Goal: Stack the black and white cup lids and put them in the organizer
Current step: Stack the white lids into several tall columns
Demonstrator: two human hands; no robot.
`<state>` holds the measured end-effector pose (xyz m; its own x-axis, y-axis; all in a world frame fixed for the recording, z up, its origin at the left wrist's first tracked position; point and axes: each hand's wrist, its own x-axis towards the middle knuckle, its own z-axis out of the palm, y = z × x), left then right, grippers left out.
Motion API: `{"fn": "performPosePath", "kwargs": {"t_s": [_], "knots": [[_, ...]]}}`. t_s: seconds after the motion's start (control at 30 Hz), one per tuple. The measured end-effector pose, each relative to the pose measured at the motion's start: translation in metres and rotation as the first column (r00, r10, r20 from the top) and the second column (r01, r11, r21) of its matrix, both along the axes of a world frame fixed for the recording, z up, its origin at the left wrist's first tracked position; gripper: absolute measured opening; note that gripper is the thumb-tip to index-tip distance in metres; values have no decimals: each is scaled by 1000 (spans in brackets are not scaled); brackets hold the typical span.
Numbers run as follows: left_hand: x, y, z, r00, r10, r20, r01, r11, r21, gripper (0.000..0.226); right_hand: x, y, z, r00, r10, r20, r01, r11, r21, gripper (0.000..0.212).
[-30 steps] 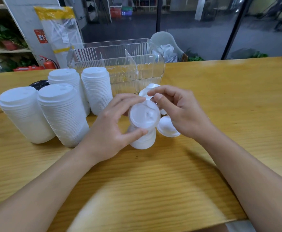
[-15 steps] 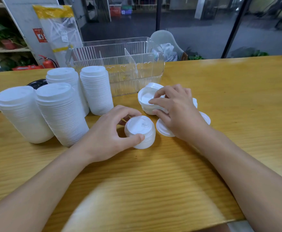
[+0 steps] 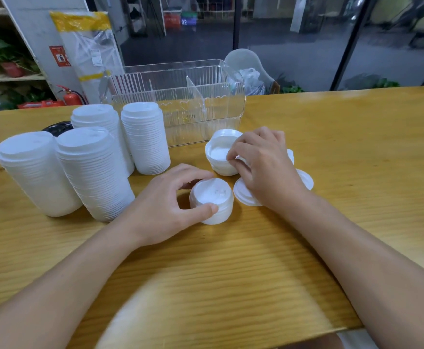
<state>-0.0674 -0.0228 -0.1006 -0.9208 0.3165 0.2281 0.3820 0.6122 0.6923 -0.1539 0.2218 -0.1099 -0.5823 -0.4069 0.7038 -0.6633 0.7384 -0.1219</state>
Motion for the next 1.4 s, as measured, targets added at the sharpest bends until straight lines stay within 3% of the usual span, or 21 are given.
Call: {"fn": "performPosePath", "kwargs": {"t_s": [0.3, 0.53, 0.7, 0.83, 0.97, 1.2, 1.4], "knots": [[-1, -1, -3, 1000, 13, 16, -12, 1000, -10, 54, 6, 0, 5, 999, -2, 45, 5, 998, -68, 3], [-1, -2, -4, 1000, 8, 24, -8, 1000, -12, 52, 7, 0, 4, 994, 8, 110, -2, 998, -59, 46], [-1, -2, -5, 1000, 14, 19, -15, 999, 37, 53, 13, 3, 7, 985, 78, 153, -41, 972, -232, 25], [-5, -1, -5, 992, 118, -41, -108, 975, 197, 51, 25, 7, 21, 906, 297, 303, -103, 847, -521, 13], [-5, 2, -2, 984, 127, -124, -87, 955, 283, 61, 26, 10, 31, 814, 464, 349, -82, 687, -722, 18], [0, 9, 1, 982, -1, -187, 47, 969, 244, 82, 31, 5, 30, 693, 557, 457, -36, 661, -750, 21], [3, 11, 3, 967, -65, -248, 96, 989, 116, 78, 38, -1, 28, 602, 627, 495, -70, 659, -749, 23]]}}
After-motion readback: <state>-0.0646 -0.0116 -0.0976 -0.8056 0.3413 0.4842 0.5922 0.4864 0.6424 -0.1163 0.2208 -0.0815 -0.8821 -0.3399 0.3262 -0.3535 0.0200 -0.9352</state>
